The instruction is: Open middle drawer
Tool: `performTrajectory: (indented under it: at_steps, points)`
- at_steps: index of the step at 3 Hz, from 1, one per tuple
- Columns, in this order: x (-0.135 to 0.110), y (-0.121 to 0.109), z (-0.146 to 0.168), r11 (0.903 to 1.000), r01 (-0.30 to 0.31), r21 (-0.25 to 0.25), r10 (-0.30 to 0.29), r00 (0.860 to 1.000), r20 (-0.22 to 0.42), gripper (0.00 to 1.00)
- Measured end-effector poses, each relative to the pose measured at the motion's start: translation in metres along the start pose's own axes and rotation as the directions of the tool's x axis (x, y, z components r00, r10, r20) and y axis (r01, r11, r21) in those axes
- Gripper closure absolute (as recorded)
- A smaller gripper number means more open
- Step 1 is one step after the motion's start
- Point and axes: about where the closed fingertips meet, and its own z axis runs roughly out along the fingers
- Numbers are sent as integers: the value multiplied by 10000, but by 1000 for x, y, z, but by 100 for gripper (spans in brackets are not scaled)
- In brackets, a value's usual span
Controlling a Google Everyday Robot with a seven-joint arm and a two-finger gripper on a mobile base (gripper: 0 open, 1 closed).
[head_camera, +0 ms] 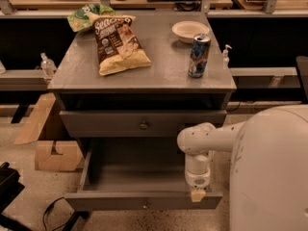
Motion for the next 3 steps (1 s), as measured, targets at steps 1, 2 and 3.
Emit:
performTrajectory:
  at_steps: [1, 2, 3]
  points:
    - [0, 0, 0, 10000, -1, -8, 1, 10000, -2, 50]
    - [0, 0, 0, 10000, -1, -10, 1, 10000, -2, 27]
    - [1, 1, 2, 10000, -4, -39, 4, 10000, -12, 4]
